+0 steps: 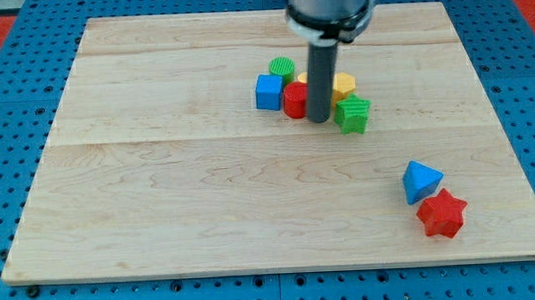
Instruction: Push green star above the blue triangle
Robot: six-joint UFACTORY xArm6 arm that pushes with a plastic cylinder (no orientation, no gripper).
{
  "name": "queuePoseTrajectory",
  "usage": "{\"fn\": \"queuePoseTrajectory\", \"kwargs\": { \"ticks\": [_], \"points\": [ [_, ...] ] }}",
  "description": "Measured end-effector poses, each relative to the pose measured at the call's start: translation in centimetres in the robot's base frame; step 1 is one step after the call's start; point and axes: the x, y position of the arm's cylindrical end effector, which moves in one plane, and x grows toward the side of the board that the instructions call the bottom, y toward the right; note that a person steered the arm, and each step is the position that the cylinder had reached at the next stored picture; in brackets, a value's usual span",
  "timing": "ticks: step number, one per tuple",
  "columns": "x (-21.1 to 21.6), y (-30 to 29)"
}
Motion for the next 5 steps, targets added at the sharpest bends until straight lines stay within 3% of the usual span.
{"fn": "queuePoseTrajectory", "kwargs": {
  "ticks": [1, 3, 4, 5],
  "points": [
    [-0.6, 6.4],
    [3.9, 9.6],
    [-0.2, 10.3],
    [0.5, 16.2]
  ]
}}
